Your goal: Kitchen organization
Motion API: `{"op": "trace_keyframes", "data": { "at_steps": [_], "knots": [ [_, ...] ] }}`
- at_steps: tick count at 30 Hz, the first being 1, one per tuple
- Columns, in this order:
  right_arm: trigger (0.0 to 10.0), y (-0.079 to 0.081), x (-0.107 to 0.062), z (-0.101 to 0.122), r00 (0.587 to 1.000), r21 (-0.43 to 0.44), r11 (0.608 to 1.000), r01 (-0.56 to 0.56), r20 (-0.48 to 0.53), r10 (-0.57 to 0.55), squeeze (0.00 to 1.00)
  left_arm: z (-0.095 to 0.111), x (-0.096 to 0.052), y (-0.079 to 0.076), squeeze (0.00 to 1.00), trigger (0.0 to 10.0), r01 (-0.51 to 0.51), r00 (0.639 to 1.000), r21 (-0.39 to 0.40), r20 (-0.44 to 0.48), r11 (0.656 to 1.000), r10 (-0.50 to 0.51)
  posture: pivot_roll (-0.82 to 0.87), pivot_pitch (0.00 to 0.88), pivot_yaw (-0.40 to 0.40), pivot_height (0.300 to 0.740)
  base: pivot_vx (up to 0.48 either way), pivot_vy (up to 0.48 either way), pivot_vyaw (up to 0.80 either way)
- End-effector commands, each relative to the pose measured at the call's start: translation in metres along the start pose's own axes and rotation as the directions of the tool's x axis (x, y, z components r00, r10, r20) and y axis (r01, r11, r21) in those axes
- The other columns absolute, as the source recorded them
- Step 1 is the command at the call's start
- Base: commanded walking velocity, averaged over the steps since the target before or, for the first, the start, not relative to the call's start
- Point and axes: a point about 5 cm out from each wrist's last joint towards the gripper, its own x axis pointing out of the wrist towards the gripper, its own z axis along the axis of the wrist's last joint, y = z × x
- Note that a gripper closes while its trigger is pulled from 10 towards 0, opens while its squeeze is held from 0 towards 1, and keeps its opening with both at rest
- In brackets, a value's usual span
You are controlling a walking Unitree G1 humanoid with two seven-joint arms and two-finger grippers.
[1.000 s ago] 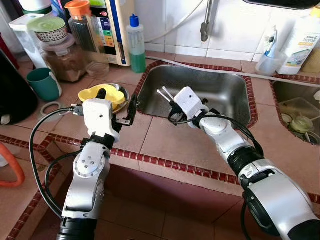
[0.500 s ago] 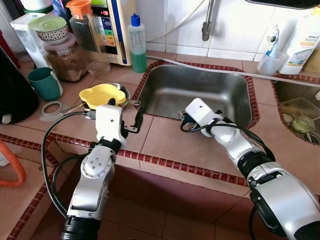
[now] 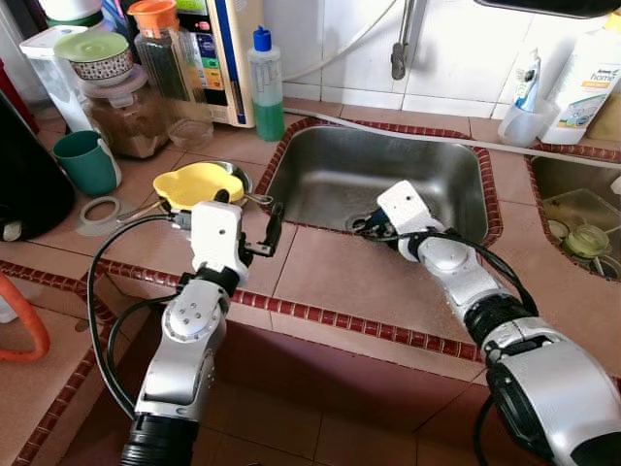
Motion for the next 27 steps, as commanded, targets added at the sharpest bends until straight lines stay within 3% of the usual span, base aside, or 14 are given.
{"op": "trace_keyframes", "data": {
  "at_steps": [1,4,5,7,9,13,16,17,18,19,20,24,27],
  "knots": [
    [10.0,-0.004,0.001,0.013,0.997,0.119,0.993,0.007,0.077,-0.016,1.0,-0.002,0.003,0.0,0.0,10.0,0.004,1.0,0.024,-0.005,1.0,-0.004,0.03,0.075,0.028,0.74,0.0,0.0,0.0],
    [10.0,-0.002,-0.001,0.017,0.994,0.255,0.967,-0.024,0.112,-0.005,1.0,-0.005,0.004,0.0,0.0,10.0,0.008,1.0,0.035,-0.014,0.999,-0.007,0.02,0.077,0.027,0.74,0.0,0.0,0.0],
    [10.0,-0.002,-0.001,0.017,0.994,0.255,0.967,-0.024,0.112,-0.005,1.0,-0.005,0.004,0.0,0.0,10.0,0.008,1.0,0.035,-0.014,0.999,-0.007,0.02,0.077,0.027,0.74,0.0,0.0,0.0],
    [10.0,0.007,-0.009,0.022,0.986,0.398,0.911,-0.108,0.158,0.048,1.0,-0.007,0.008,-0.002,0.0,10.0,0.022,1.0,0.055,-0.015,0.998,-0.021,0.0,0.084,0.027,0.74,0.0,0.0,0.0],
    [10.0,0.015,-0.025,0.025,0.98,0.475,0.866,-0.154,0.188,0.071,1.0,-0.009,0.011,-0.002,0.0,10.0,0.025,1.0,0.058,-0.017,0.998,-0.024,-0.03,0.089,0.029,0.74,0.0,0.0,0.0],
    [10.0,0.015,-0.051,0.022,0.982,0.494,0.864,-0.096,0.188,0.002,1.0,-0.009,0.015,-0.005,0.0,10.0,0.022,1.0,0.046,-0.008,0.999,-0.021,-0.06,0.094,0.034,0.74,0.0,0.0,0.0],
    [10.0,0.012,-0.057,0.021,0.982,0.494,0.867,-0.068,0.187,-0.03,1.0,-0.009,0.016,-0.006,0.0,10.0,0.021,1.0,0.043,-0.004,0.999,-0.021,-0.07,0.095,0.036,0.74,0.0,0.0,0.0],
    [10.0,0.009,-0.066,0.02,0.983,0.475,0.88,-0.031,0.173,-0.058,1.0,-0.009,0.016,-0.008,0.0,10.0,0.028,1.0,0.036,0.001,0.999,-0.028,-0.07,0.096,0.038,0.74,0.0,0.0,0.0],
    [10.0,0.006,-0.075,0.022,0.983,0.446,0.895,-0.006,0.166,-0.076,0.88,-0.01,0.016,-0.009,0.0,10.0,0.033,0.999,0.039,0.004,0.999,-0.033,-0.08,0.097,0.04,0.74,0.0,0.0,0.0],
    [10.0,0.006,-0.075,0.022,0.983,0.446,0.895,-0.006,0.166,-0.076,0.88,-0.01,0.016,-0.009,0.0,10.0,0.033,0.999,0.039,0.004,0.999,-0.033,-0.08,0.097,0.04,0.74,0.0,0.0,0.0],
    [10.0,0.005,-0.08,0.023,0.984,0.421,0.907,0.012,0.154,-0.084,0.74,-0.011,0.016,-0.01,0.0,10.0,0.035,0.999,0.04,0.004,0.999,-0.035,-0.08,0.098,0.042,0.74,0.0,0.0,0.0],
    [10.0,0.004,-0.084,0.024,0.986,0.438,0.898,0.037,0.13,-0.104,0.71,-0.012,0.016,-0.012,0.0,10.0,0.045,0.999,0.03,0.007,0.999,-0.046,-0.08,0.099,0.045,0.74,0.0,0.0,-0.48],
    [10.0,0.002,-0.084,0.028,0.981,0.391,0.918,0.062,0.147,-0.129,0.68,-0.012,0.016,-0.014,0.0,10.0,0.049,0.999,0.026,0.008,0.998,-0.049,-0.08,0.098,0.047,0.74,0.0,0.0,-0.7]
  ]
}}
